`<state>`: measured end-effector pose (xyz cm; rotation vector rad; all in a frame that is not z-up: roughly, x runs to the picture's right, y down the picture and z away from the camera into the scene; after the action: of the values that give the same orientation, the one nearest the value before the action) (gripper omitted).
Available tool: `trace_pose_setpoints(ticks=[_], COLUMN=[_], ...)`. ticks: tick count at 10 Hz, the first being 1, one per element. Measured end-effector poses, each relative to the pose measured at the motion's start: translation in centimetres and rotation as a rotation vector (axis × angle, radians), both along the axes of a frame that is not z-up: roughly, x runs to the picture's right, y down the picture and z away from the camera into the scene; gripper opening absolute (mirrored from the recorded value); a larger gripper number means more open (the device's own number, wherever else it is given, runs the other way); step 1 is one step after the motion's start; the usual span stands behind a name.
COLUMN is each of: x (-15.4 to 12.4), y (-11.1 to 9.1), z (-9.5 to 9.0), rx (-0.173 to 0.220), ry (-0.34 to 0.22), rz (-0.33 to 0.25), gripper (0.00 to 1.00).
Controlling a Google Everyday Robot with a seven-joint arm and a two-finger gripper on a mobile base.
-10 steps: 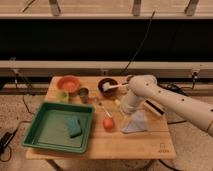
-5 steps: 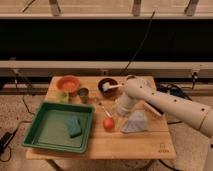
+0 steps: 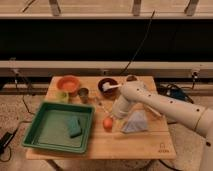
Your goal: Place apple in tray
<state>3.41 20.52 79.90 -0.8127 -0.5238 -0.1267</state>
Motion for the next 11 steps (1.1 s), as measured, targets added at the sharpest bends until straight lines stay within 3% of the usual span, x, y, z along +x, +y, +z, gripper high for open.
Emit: trace_pose_setpoints(ticks=[4, 5, 9, 11], x=[-1.1, -1.3, -1.1, -1.0], y=[1.0, 1.2, 1.2, -0.2], z=[0.9, 1.3, 2.2, 1.5], rx=[-0.003, -0.003, -0.021, -0.027], ry=[-0.027, -0.029, -0.021, -0.025], rz=[-0.016, -0.024, -0.036, -0.046], gripper=[0.63, 0.59, 0.18, 0.02])
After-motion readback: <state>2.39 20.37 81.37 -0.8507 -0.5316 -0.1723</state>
